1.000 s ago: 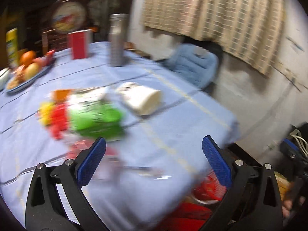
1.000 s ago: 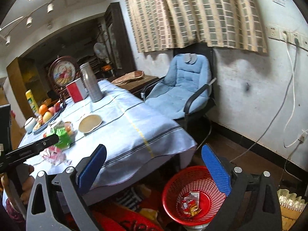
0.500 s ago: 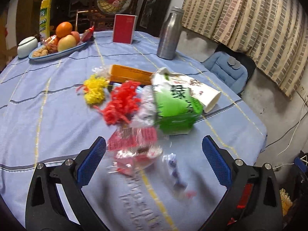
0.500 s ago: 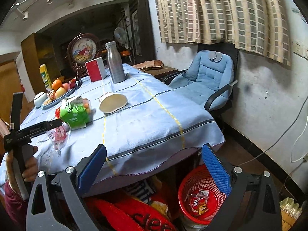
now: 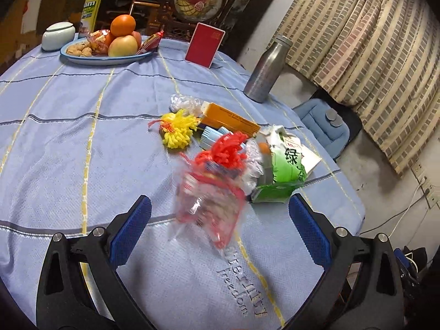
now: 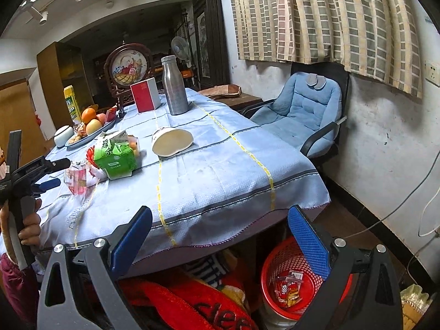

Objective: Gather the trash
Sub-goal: 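Return the left tool to the table and grasp the clear plastic bag, then grasp the green tea carton with the right tool while the left tool holds the plastic bag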

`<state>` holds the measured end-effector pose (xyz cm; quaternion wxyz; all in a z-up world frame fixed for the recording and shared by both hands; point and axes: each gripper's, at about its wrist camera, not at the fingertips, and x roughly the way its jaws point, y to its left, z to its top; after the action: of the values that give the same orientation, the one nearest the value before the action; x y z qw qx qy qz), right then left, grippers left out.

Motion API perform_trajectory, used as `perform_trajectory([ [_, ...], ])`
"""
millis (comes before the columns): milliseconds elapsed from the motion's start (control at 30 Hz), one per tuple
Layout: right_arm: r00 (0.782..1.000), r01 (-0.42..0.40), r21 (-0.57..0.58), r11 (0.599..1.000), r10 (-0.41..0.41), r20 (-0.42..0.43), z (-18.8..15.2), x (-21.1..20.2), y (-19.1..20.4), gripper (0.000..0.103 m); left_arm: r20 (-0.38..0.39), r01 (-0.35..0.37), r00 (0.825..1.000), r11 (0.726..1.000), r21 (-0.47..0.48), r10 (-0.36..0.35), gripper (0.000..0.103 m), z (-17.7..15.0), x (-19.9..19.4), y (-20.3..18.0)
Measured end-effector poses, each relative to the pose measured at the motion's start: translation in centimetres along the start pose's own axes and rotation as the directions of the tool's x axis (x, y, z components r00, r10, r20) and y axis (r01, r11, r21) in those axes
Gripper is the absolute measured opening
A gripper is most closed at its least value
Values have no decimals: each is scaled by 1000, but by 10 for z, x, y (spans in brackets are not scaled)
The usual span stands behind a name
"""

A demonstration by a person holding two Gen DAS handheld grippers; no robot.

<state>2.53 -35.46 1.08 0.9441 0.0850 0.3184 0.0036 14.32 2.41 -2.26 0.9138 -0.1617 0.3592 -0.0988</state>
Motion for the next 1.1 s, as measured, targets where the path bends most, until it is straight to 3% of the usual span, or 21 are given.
perform_trajectory([
  [100,1000,-9,4,1000,9,-2,0,0,1,97,0,-8,1000,999,-46,8,96,8,0,12],
  [233,1000,-25,2,1000,25,-15,0,3,5,97,-54,34,998,998,-48,-36,96,10,11,15],
  [333,999,-35,-5,999,35,-23,2,5,11,97,-101,43,994,998,41,-39,96,8,24,0],
  [433,998,-56,-10,998,55,-27,4,7,16,97,-123,8,992,990,138,10,96,5,38,-11],
  [633,987,-147,-26,989,144,-72,16,25,40,97,-174,9,985,990,143,16,95,6,53,-8],
  [867,971,-219,-102,970,207,-120,36,63,88,97,-170,90,983,983,159,-63,59,4,49,-12],
  [1000,955,-267,-101,958,248,-163,47,88,109,97,-168,148,977,984,99,-130,49,7,47,-3],
  [1100,939,-304,-89,949,282,-196,57,108,125,97,-156,188,971,982,34,-181,47,10,44,8],
])
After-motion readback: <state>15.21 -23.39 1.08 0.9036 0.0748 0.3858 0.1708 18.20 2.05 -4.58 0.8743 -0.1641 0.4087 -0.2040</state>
